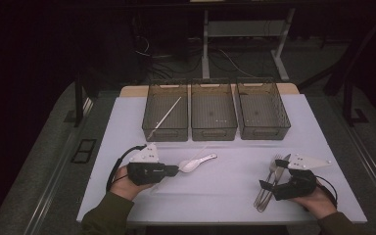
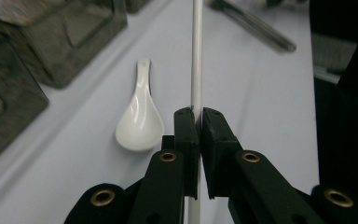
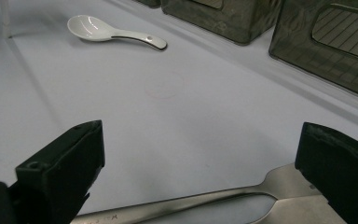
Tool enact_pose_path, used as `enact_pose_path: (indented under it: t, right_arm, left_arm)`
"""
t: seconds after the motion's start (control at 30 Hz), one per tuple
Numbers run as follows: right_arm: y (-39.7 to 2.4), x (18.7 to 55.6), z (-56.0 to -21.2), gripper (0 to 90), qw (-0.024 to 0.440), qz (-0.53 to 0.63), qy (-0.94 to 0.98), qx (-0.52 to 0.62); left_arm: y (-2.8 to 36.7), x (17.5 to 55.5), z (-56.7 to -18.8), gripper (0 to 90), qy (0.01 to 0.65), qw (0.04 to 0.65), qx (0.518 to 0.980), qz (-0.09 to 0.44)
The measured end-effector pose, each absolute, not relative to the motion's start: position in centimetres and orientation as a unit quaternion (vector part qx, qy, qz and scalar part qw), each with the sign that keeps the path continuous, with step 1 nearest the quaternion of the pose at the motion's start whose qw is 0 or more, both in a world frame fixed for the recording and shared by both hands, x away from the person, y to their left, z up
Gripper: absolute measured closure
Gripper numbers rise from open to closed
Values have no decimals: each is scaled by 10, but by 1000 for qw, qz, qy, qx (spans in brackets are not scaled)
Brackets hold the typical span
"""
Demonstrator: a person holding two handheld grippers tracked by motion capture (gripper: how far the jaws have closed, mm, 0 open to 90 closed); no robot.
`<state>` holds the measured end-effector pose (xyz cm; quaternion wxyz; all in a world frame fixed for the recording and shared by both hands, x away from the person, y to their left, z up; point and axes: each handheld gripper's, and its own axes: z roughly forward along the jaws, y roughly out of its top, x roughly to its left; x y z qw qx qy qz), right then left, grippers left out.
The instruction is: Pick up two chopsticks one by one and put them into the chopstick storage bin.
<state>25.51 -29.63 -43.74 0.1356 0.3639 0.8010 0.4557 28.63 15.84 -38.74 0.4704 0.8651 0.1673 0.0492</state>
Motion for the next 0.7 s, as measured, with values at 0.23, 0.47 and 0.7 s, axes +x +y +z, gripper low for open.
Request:
enact_pose_path:
  t: [0.23, 0.47, 0.7]
  right_arm:
    - [-296, 255, -437, 14, 136, 455, 801, 363]
    - [-297, 255, -437, 13, 138, 455, 801, 363]
    - [-296, 255, -437, 14, 138, 456, 801, 363]
  left_arm:
    - [169, 287, -381, 847, 184, 508, 840, 60]
    - [172, 286, -376, 847, 210, 524, 821, 83]
    - [175, 287, -370, 847, 250, 540, 797, 107]
